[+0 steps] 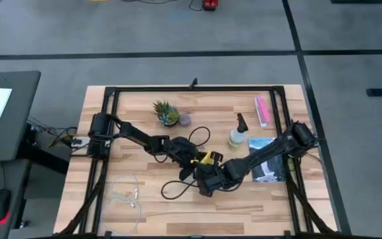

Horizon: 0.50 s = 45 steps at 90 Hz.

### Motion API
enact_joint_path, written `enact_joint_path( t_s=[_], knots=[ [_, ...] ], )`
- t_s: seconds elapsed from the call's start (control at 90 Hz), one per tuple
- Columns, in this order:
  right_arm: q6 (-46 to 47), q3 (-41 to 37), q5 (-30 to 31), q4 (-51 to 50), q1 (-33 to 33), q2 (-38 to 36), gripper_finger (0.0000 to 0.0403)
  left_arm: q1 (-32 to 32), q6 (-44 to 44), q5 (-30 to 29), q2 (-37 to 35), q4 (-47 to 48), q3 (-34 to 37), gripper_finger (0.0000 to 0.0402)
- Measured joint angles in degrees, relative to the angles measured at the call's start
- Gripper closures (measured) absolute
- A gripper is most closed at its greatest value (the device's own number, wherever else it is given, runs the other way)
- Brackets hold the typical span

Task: Apply microfiber cloth
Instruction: Wipe the front side of the cellphone using the yellow microfiber cloth

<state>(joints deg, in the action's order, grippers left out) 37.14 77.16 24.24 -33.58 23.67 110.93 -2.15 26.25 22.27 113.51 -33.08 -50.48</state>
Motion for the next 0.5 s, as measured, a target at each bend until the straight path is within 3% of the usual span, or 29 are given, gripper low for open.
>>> enact_joint_path(
  t_s=[0.233,0.5],
  knots=[
    [8.00,-2.33,-0.48,-4.92,2.16,0.00,0.0403,0.09,0.19,-0.71,0.00,-1.12,0.00,0.0392],
    [11.83,1.49,9.35,-11.59,1.00,-0.04,0.0403,0.20,0.47,-1.17,0.00,-0.99,0.02,0.0392]
  ],
)
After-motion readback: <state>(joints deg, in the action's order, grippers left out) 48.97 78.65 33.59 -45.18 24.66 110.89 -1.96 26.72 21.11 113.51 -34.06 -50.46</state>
